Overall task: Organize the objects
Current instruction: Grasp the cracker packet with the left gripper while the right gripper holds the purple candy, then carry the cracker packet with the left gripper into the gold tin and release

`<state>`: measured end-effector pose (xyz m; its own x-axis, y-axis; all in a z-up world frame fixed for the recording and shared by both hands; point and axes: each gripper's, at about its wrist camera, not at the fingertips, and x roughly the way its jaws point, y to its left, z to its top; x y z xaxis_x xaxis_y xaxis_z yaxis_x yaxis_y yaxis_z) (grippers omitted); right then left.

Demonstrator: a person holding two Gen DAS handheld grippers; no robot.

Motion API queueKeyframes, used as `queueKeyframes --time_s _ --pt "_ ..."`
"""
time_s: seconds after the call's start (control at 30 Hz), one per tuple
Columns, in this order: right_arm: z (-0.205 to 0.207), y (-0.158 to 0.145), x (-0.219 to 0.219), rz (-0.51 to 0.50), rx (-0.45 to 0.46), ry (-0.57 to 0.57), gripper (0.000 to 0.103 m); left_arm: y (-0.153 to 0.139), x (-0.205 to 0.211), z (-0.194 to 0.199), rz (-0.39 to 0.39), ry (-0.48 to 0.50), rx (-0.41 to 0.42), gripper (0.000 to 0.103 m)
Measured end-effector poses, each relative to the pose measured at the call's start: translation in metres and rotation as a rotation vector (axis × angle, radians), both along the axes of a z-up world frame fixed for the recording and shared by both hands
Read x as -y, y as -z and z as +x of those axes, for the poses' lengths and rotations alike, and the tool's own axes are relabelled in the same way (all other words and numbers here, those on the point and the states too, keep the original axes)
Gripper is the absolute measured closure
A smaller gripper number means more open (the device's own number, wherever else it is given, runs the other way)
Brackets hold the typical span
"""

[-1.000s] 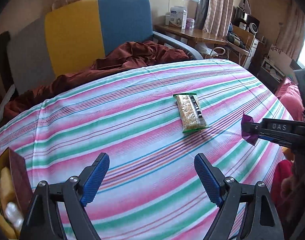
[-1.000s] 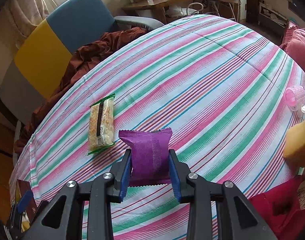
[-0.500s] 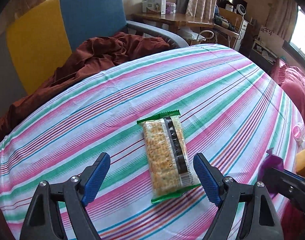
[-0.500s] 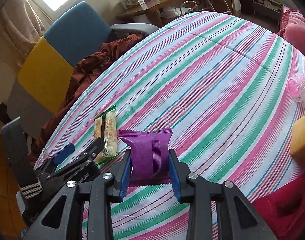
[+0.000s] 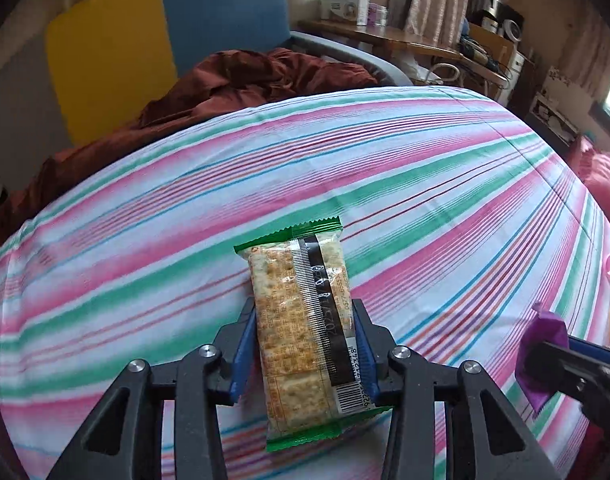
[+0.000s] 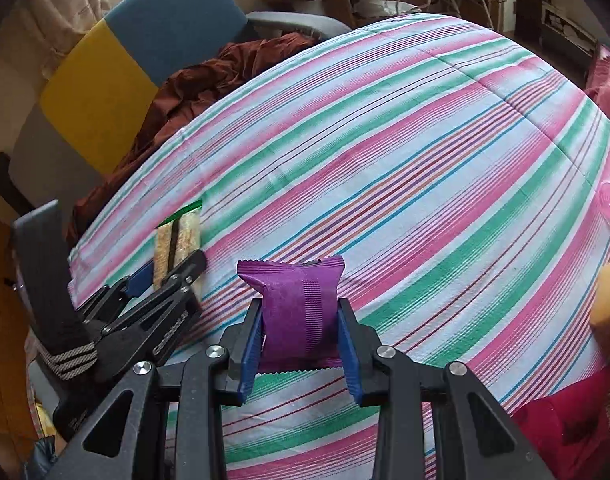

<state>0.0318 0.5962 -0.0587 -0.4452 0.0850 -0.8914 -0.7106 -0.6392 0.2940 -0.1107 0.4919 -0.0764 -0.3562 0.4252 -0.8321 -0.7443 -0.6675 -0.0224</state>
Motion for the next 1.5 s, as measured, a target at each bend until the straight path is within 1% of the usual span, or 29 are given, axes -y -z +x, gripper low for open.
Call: queueKeyframes --time_s 0.1,0.17,0.23,0.4,0.5,0.57,0.63,0.73,0.83,1.2,1.27,1.43,1.5 --pt "-0.016 0.000 0.019 0.035 0.026 -0.110 0.068 -0.001 0.048 0.011 0.006 -0.078 -0.002 0.059" --pt "-0.027 -0.001 0.035 0.070 0.045 -0.191 0.068 -0.002 0.079 0.027 0.004 -0.101 -0.025 0.059" --pt "-0.037 -0.001 0.052 0.106 0.068 -0.267 0.068 -0.002 0.111 0.044 0.022 -0.125 -0.031 0.059" --pt "-0.053 -0.007 0.088 0.225 0.090 -0.396 0.069 -0.003 0.170 0.078 0.053 -0.179 -0.053 0.059" --pt "-0.057 -0.013 0.112 0.313 0.073 -0.480 0.069 -0.002 0.187 0.088 0.074 -0.195 -0.061 0.059" --pt "-0.061 -0.016 0.131 0.394 0.070 -0.536 0.069 -0.001 0.195 0.092 0.085 -0.198 -0.071 0.059" --pt "-0.061 -0.018 0.151 0.470 0.057 -0.596 0.069 0.000 0.197 0.096 0.089 -0.188 -0.088 0.059" --pt "-0.063 -0.015 0.172 0.541 0.072 -0.660 0.069 0.003 0.198 0.100 0.096 -0.183 -0.106 0.059" --pt "-0.065 -0.010 0.174 0.577 0.100 -0.675 0.069 0.004 0.199 0.100 0.108 -0.180 -0.119 0.059" --pt "-0.064 0.000 0.175 0.596 0.157 -0.699 0.069 0.005 0.198 0.096 0.121 -0.179 -0.126 0.058" --pt "-0.062 -0.004 0.175 0.623 0.141 -0.692 0.069 0.005 0.199 0.096 0.125 -0.178 -0.126 0.059" --pt "-0.052 -0.026 0.177 0.712 0.042 -0.647 0.069 0.005 0.200 0.096 0.134 -0.175 -0.121 0.059" --pt "-0.051 -0.032 0.176 0.720 0.016 -0.633 0.069 0.005 0.200 0.096 0.133 -0.175 -0.122 0.059"
